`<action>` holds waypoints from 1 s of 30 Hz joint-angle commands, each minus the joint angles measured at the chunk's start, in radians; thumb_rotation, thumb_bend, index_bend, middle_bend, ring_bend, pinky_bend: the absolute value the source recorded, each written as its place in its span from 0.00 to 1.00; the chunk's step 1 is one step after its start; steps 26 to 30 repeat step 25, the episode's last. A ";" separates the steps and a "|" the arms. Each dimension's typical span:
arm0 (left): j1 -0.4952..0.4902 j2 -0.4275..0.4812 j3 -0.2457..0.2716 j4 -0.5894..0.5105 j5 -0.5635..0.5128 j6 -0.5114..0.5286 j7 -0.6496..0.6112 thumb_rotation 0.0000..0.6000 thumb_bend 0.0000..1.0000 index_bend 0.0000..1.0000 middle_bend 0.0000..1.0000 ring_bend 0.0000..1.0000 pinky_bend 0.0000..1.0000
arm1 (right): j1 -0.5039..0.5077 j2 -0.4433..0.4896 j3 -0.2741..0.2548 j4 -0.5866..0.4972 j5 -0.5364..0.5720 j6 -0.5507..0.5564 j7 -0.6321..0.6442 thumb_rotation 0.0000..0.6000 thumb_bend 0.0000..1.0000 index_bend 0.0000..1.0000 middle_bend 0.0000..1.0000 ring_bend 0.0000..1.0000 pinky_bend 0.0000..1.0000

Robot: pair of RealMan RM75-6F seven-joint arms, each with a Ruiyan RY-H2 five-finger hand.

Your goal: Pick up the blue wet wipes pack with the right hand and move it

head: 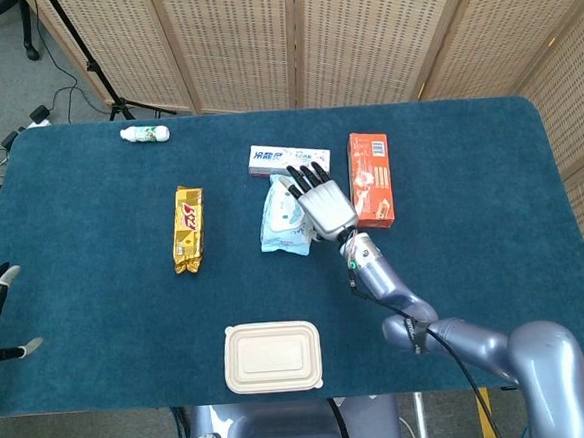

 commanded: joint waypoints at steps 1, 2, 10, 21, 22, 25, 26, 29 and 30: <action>0.004 0.001 0.006 -0.007 0.017 0.013 0.002 1.00 0.00 0.00 0.00 0.00 0.00 | -0.133 0.275 -0.048 -0.416 0.013 0.149 -0.167 1.00 0.00 0.00 0.00 0.00 0.01; 0.006 0.001 0.007 -0.008 0.022 0.018 0.002 1.00 0.00 0.00 0.00 0.00 0.00 | -0.150 0.310 -0.052 -0.455 0.001 0.169 -0.166 1.00 0.00 0.00 0.00 0.00 0.01; 0.018 -0.004 0.013 -0.001 0.054 0.057 -0.009 1.00 0.00 0.00 0.00 0.00 0.00 | -0.377 0.481 -0.164 -0.454 -0.330 0.457 0.175 1.00 0.00 0.00 0.00 0.00 0.01; 0.028 -0.010 0.020 -0.003 0.070 0.080 -0.002 1.00 0.00 0.00 0.00 0.00 0.00 | -0.632 0.535 -0.271 -0.306 -0.369 0.655 0.552 1.00 0.00 0.00 0.00 0.00 0.00; 0.029 -0.011 0.020 -0.003 0.070 0.082 0.000 1.00 0.00 0.00 0.00 0.00 0.00 | -0.648 0.537 -0.277 -0.306 -0.373 0.669 0.570 1.00 0.00 0.00 0.00 0.00 0.00; 0.033 -0.013 0.023 -0.005 0.078 0.092 0.006 1.00 0.00 0.00 0.00 0.00 0.00 | -0.703 0.532 -0.293 -0.299 -0.384 0.717 0.629 1.00 0.00 0.00 0.00 0.00 0.00; 0.033 -0.013 0.023 -0.005 0.078 0.092 0.006 1.00 0.00 0.00 0.00 0.00 0.00 | -0.703 0.532 -0.293 -0.299 -0.384 0.717 0.629 1.00 0.00 0.00 0.00 0.00 0.00; 0.033 -0.013 0.023 -0.005 0.078 0.092 0.006 1.00 0.00 0.00 0.00 0.00 0.00 | -0.703 0.532 -0.293 -0.299 -0.384 0.717 0.629 1.00 0.00 0.00 0.00 0.00 0.00; 0.033 -0.013 0.023 -0.005 0.078 0.092 0.006 1.00 0.00 0.00 0.00 0.00 0.00 | -0.703 0.532 -0.293 -0.299 -0.384 0.717 0.629 1.00 0.00 0.00 0.00 0.00 0.00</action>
